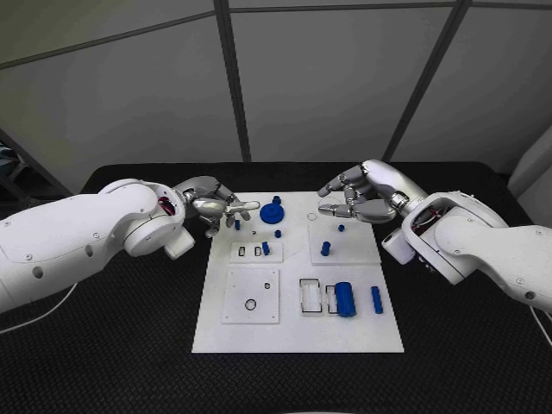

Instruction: Assemble the parts on the task board

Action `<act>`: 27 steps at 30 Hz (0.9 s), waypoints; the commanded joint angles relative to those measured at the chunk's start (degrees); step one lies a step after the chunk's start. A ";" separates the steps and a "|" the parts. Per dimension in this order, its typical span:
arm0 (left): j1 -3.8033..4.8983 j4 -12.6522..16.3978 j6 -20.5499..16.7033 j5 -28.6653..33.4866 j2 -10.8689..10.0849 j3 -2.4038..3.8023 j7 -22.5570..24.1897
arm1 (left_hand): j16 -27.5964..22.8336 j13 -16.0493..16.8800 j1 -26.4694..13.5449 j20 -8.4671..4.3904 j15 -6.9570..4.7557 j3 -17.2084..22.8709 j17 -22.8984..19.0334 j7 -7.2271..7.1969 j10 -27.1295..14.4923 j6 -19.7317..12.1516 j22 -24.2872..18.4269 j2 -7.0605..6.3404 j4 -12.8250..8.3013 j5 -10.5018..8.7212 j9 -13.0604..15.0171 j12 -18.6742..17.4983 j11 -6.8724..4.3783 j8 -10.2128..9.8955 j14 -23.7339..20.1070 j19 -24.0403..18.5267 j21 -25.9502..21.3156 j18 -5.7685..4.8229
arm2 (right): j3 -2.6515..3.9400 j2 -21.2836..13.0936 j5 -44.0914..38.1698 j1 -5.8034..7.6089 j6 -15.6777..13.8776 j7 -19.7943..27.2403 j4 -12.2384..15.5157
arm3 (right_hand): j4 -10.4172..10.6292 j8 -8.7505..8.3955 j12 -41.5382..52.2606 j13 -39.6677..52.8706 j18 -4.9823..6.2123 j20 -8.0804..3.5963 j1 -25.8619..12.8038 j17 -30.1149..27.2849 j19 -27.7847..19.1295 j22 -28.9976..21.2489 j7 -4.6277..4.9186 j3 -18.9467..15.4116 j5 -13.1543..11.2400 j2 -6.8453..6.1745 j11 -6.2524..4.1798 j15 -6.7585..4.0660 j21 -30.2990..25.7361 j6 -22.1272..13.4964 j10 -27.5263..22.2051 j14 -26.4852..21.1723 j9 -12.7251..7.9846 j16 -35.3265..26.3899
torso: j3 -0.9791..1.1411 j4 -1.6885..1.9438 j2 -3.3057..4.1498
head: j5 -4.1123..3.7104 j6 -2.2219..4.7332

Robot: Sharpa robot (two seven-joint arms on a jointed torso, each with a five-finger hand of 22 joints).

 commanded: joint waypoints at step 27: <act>6.59 -6.99 11.50 -13.12 12.18 -7.65 -18.00 | 5.23 17.48 -3.41 -1.55 -1.73 -3.95 12.22 -2.29 6.79 -5.15 15.96 2.00 0.17 -0.01 12.39 18.30 -1.96 13.90 5.11 5.88 10.26 -3.05 | 0.19 -0.04 6.33 0.25 -2.56 -0.82 -2.23 | 0.15 0.37 0.01 -0.22 0.54 -0.54 -0.33 11.65 -0.06 -0.44 -0.09 -0.47 2.14 0.54 -0.40 -0.65 -0.47 0.04 0.13 5.05 -0.14 -0.70 | 0.28 0.17 -0.57 | 0.55 -1.32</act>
